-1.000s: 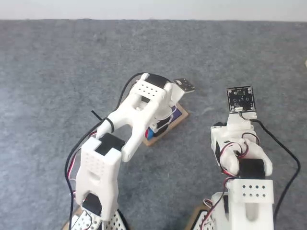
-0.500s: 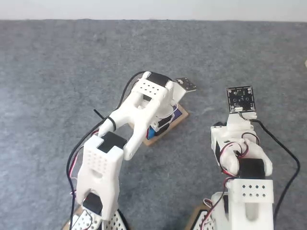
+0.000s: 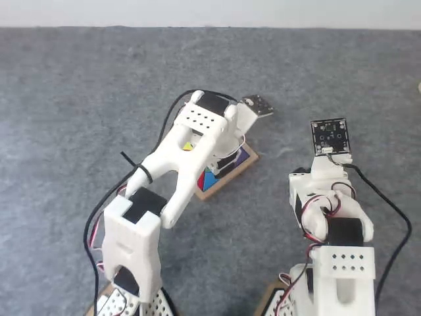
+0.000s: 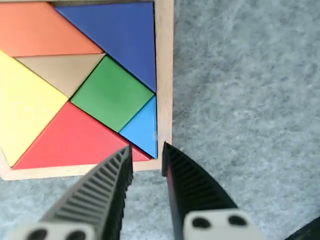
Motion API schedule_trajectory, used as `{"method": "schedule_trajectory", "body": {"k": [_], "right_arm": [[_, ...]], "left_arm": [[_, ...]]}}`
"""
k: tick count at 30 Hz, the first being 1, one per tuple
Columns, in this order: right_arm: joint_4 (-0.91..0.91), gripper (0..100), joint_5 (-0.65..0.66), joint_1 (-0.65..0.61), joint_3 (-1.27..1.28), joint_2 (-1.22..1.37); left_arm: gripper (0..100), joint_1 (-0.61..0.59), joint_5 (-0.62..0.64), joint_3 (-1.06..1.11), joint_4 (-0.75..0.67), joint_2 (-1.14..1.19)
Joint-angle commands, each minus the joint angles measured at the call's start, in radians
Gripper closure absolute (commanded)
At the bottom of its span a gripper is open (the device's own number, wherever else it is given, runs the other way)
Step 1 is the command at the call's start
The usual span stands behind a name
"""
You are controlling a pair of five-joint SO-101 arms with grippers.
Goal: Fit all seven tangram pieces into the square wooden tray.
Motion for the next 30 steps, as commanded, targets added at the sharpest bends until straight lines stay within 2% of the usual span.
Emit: {"method": "schedule_trajectory", "body": {"k": [1,6,10,14,17,22,26,30], "right_arm": [[-0.021,99.0,0.012,-0.007,-0.011,-0.016],[-0.021,99.0,0.014,-0.007,-0.009,-0.016],[-0.021,99.0,0.014,-0.007,-0.009,-0.016],[-0.021,99.0,0.014,-0.007,-0.009,-0.016],[-0.021,99.0,0.014,-0.007,-0.011,-0.018],[-0.013,98.7,0.014,-0.007,-0.015,-0.024],[-0.016,98.7,0.012,-0.007,-0.017,-0.025],[-0.019,98.7,0.012,-0.007,-0.011,-0.025]], "left_arm": [[91,-0.009,0.008,-0.013,-0.028,0.021],[91,-0.068,0.028,-0.015,-0.133,0.118],[91,-0.080,0.028,-0.016,-0.135,0.169],[91,-0.089,0.029,-0.018,-0.117,0.098],[91,-0.081,0.061,-0.019,-0.074,-0.035],[91,-0.089,0.222,0.013,-0.054,-0.410],[91,-0.101,0.279,0.226,-0.183,-0.717],[91,-0.193,0.276,0.618,-0.433,-1.008]]}}
